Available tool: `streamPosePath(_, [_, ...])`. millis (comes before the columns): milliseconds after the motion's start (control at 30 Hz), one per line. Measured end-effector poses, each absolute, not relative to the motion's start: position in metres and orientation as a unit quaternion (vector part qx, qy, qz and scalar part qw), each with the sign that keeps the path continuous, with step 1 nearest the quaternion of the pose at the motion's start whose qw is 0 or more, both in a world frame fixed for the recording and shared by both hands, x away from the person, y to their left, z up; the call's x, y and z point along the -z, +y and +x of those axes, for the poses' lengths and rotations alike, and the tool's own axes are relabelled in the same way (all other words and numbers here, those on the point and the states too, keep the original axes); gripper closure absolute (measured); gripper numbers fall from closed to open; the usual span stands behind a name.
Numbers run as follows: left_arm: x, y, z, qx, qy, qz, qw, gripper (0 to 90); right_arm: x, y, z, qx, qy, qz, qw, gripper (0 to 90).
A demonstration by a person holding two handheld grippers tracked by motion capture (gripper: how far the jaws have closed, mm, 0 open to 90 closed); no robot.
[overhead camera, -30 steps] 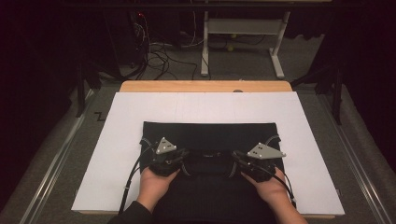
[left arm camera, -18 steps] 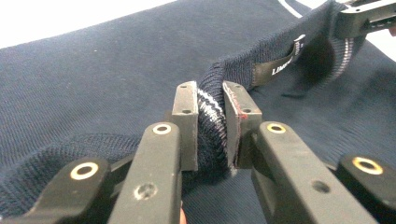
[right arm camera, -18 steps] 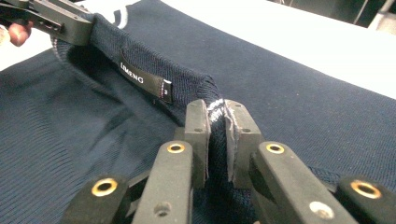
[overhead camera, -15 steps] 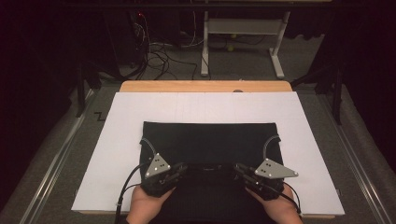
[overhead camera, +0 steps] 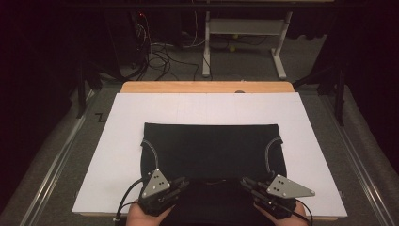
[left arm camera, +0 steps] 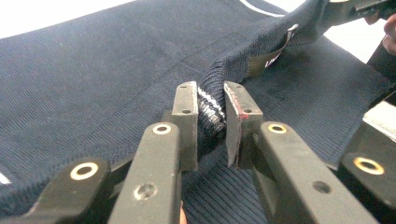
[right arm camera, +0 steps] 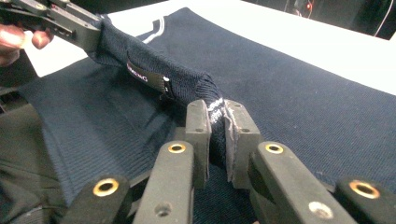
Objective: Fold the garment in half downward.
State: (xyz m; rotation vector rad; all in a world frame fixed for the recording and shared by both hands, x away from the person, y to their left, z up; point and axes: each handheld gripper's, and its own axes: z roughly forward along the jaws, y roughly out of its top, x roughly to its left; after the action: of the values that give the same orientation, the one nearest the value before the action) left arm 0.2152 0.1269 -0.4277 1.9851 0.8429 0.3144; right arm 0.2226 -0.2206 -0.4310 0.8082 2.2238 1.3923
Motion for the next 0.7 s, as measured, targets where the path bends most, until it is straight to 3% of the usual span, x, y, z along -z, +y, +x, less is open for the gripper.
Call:
streamPosePath(533, [0.452,0.121,0.205,-0.1,0.346,0.833,0.42,69.0,0.449,-0.22,0.21,-0.454,0.827,0.284,0.169,81.3])
streamPosePath(600, [0.451,0.122,0.206,-0.096,0.348,0.831,0.423,65.2,0.45,-0.22,0.21,-0.453,0.831,0.283,0.157,77.8])
streamPosePath(700, [0.449,0.124,0.206,-0.096,0.35,0.823,0.438,57.5,0.448,-0.222,0.211,-0.465,0.825,0.286,0.146,64.8])
